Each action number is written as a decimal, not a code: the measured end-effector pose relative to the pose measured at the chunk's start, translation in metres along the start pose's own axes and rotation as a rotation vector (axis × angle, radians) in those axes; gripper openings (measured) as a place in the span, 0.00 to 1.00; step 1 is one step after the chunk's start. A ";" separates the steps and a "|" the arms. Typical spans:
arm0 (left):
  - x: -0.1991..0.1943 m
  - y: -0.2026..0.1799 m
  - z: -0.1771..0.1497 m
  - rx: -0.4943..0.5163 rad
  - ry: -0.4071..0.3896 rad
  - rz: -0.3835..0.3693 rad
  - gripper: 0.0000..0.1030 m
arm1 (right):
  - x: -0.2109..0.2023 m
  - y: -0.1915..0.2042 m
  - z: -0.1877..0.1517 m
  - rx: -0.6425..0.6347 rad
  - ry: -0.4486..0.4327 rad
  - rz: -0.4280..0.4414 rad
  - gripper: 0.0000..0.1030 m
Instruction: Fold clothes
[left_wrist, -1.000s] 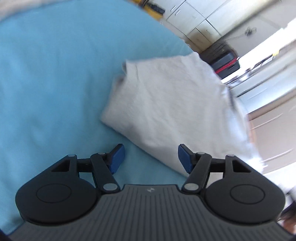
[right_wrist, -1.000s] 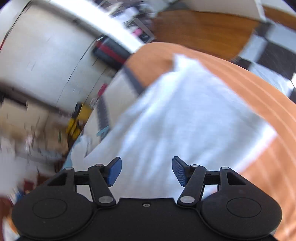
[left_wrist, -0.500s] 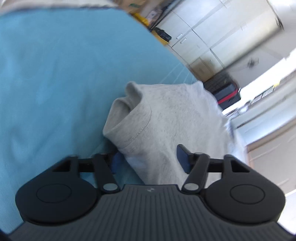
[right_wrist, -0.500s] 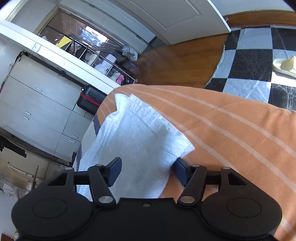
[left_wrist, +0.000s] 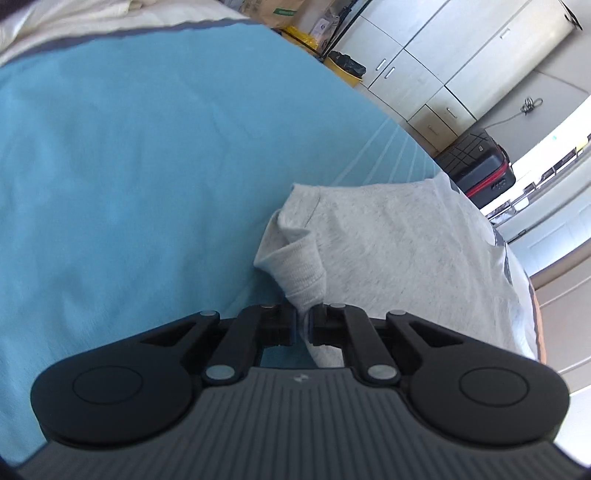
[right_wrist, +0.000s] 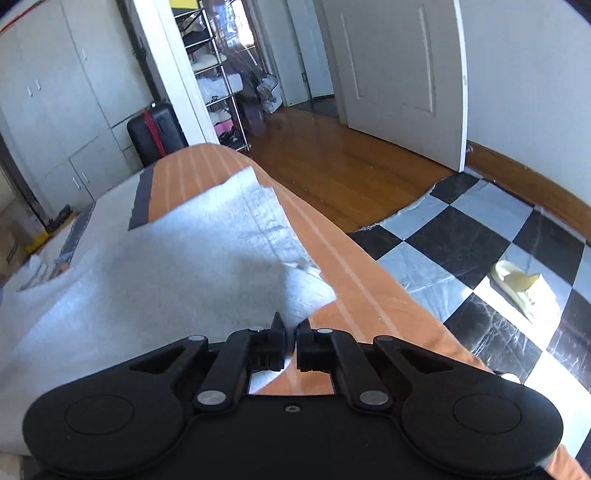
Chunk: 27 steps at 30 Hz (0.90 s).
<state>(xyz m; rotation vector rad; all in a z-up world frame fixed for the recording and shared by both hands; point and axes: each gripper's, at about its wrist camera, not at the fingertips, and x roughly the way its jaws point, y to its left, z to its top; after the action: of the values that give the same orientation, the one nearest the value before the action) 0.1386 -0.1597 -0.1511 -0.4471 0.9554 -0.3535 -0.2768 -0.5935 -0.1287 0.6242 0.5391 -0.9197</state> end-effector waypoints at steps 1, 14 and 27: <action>0.000 -0.003 0.003 0.012 -0.007 -0.002 0.05 | -0.009 0.006 0.003 -0.029 -0.034 0.004 0.04; -0.009 0.013 -0.016 -0.004 0.007 -0.020 0.07 | -0.028 -0.064 -0.006 0.146 0.004 -0.079 0.11; -0.022 0.017 -0.024 0.038 0.030 -0.019 0.08 | 0.010 -0.039 0.009 -0.052 0.099 0.218 0.41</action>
<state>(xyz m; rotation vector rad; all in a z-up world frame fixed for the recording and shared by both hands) 0.1079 -0.1399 -0.1568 -0.4176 0.9727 -0.3958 -0.3031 -0.6232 -0.1393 0.6696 0.5699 -0.6699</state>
